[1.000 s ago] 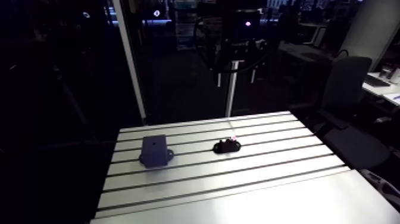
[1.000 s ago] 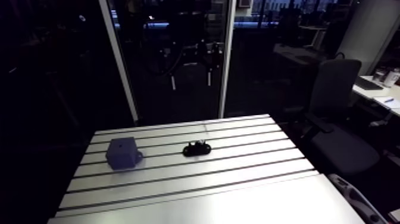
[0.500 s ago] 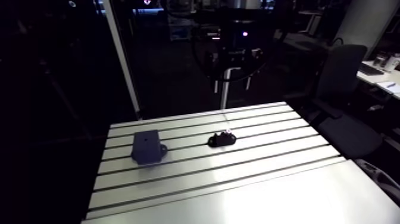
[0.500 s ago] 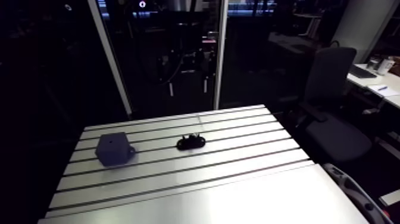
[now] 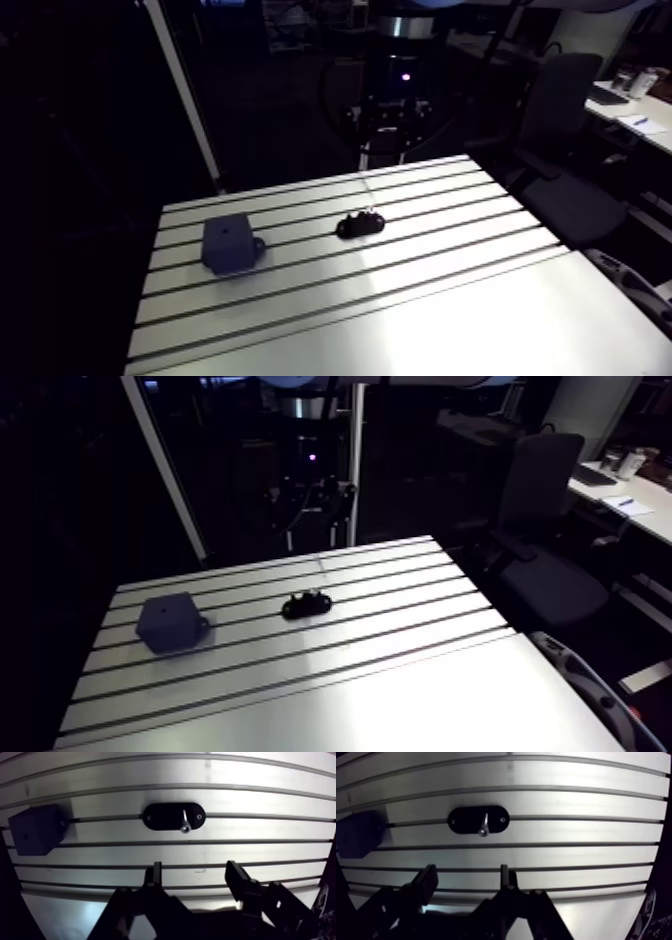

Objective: Pick up the M10 bolt and insert it into the hole until fully seated.

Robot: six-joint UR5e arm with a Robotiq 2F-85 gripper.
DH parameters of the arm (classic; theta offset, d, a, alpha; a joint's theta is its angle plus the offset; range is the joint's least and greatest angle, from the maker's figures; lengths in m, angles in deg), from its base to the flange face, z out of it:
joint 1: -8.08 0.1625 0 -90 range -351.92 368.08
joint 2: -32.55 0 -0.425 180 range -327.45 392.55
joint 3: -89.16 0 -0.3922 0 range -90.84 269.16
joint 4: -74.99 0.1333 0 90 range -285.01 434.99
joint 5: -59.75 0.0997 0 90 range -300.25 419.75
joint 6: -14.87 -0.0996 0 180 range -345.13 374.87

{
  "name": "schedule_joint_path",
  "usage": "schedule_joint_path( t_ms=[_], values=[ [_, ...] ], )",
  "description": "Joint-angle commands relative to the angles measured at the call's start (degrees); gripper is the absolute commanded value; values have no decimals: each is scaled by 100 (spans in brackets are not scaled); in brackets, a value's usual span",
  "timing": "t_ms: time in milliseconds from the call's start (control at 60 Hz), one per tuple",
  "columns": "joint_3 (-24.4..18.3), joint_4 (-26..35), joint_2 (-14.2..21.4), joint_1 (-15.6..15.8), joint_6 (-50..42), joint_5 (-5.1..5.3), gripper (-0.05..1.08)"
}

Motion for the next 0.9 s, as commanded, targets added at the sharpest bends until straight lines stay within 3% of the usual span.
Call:
schedule_joint_path(
  t_ms=[17, 283, 900],
  values=[
    [134, -175, -129, -13, 5, -6, 38],
    [171, -338, -322, -13, 22, -23, 44],
    [179, -346, -570, 13, 144, -32, 45]
  ],
)
